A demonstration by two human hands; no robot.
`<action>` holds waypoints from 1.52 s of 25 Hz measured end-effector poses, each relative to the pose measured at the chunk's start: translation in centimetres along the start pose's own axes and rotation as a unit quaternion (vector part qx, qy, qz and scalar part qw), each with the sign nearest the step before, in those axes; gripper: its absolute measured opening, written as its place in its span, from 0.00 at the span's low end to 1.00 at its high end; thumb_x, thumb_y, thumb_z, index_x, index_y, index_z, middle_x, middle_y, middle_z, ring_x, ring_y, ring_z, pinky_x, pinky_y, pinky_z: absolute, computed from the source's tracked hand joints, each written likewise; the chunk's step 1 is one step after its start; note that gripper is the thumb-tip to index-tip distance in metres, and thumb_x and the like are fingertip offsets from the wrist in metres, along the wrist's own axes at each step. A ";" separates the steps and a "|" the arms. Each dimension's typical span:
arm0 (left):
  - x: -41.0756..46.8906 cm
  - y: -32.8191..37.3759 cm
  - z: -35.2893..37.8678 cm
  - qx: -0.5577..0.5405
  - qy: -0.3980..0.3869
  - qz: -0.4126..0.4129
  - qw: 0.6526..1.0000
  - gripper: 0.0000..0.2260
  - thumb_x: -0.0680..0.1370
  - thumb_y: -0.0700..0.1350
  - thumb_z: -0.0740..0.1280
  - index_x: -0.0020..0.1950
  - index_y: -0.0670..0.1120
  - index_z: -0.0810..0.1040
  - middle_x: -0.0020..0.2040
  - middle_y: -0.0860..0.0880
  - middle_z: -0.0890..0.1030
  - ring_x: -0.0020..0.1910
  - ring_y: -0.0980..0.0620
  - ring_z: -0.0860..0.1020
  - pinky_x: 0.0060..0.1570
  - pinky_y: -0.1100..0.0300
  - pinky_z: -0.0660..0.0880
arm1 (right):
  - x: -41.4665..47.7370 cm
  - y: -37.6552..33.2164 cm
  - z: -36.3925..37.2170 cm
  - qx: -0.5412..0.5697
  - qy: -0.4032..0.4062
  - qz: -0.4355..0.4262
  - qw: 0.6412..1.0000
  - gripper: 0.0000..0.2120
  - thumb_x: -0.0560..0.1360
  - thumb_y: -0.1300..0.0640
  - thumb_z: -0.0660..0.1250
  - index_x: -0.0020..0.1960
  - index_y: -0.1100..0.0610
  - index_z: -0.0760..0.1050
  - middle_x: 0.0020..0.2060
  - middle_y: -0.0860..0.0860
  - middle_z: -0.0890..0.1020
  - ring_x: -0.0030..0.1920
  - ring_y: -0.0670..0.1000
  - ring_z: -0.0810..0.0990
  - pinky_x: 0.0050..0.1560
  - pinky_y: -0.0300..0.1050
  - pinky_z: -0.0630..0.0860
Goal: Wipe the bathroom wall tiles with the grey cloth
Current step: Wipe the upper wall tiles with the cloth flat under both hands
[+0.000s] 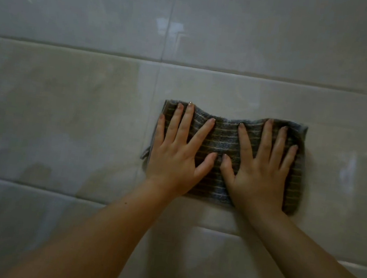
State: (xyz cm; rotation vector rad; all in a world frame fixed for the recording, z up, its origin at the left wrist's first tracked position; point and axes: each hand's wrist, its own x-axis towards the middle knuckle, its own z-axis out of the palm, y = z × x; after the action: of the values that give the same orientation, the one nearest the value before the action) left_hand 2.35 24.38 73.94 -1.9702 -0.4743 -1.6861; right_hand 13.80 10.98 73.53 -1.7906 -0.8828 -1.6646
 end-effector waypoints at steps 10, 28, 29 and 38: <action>-6.2 -5.3 -0.5 0.007 -0.007 -0.042 0.999 0.32 0.78 0.63 0.54 0.80 0.53 0.56 0.80 0.41 0.52 0.80 0.43 0.48 0.76 0.37 0.48 | -4.1 -6.5 1.3 0.004 0.000 -0.053 0.999 0.32 0.76 0.40 0.56 0.77 0.48 0.58 0.77 0.62 0.55 0.77 0.66 0.51 0.73 0.69 0.48; -5.0 9.3 1.4 -0.004 -0.008 -0.010 1.000 0.31 0.78 0.62 0.54 0.79 0.51 0.59 0.79 0.37 0.53 0.79 0.38 0.51 0.75 0.35 0.47 | -6.3 8.1 -0.8 0.007 0.010 -0.068 0.998 0.30 0.75 0.41 0.59 0.76 0.44 0.61 0.77 0.58 0.57 0.77 0.63 0.51 0.73 0.69 0.49; -4.7 10.7 1.5 -0.007 -0.012 -0.007 1.000 0.32 0.78 0.62 0.54 0.79 0.51 0.58 0.80 0.37 0.53 0.79 0.38 0.50 0.75 0.35 0.47 | -6.4 9.5 -0.9 0.005 0.012 -0.069 0.998 0.30 0.75 0.41 0.59 0.76 0.45 0.61 0.77 0.58 0.57 0.77 0.63 0.51 0.73 0.69 0.49; -1.1 20.6 2.7 -0.043 -0.016 0.036 0.998 0.32 0.78 0.62 0.54 0.80 0.52 0.57 0.80 0.38 0.51 0.79 0.38 0.48 0.75 0.36 0.44 | -6.3 19.9 -2.2 -0.010 0.019 -0.042 0.999 0.30 0.76 0.41 0.56 0.77 0.45 0.57 0.78 0.57 0.55 0.78 0.61 0.49 0.74 0.68 0.47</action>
State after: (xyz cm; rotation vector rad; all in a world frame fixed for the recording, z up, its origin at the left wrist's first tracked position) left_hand 15.91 9.28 69.52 -2.0532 -0.3433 -1.6572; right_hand 27.52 -4.14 68.39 -1.7501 -0.9382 -1.7599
